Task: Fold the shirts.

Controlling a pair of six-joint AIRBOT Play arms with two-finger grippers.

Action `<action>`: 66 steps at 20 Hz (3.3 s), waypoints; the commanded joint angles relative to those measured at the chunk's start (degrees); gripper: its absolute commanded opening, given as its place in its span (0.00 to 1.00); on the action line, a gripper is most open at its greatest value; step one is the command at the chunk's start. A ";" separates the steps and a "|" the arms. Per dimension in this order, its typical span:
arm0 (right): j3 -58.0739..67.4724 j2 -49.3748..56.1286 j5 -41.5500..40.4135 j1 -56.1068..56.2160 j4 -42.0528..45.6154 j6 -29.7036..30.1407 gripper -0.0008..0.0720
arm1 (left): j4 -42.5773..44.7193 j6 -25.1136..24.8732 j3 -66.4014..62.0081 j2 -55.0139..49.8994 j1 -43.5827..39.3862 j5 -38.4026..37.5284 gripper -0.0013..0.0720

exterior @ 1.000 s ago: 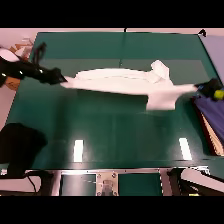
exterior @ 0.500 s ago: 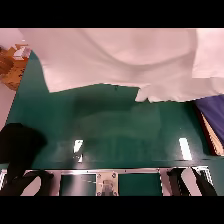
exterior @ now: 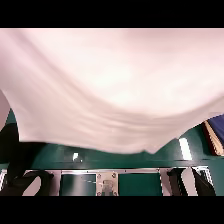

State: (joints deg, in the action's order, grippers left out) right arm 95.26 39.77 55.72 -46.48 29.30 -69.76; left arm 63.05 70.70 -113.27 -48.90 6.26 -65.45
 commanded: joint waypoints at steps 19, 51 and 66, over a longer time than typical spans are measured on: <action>-6.73 58.42 -14.08 26.36 -3.80 8.28 0.04 | -15.52 -4.70 28.39 -42.97 -5.38 27.93 0.05; -12.72 63.04 6.88 22.64 30.32 -6.78 0.04 | -1.46 4.79 29.16 -54.90 -5.38 3.23 0.05; -23.45 46.53 27.65 10.86 36.13 -9.99 0.04 | 1.25 13.29 24.41 -44.70 -0.52 -30.27 0.05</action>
State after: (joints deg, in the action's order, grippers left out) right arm 79.57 92.68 81.82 -33.19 62.06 -79.55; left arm 63.24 83.72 -92.90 -98.78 5.54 -92.09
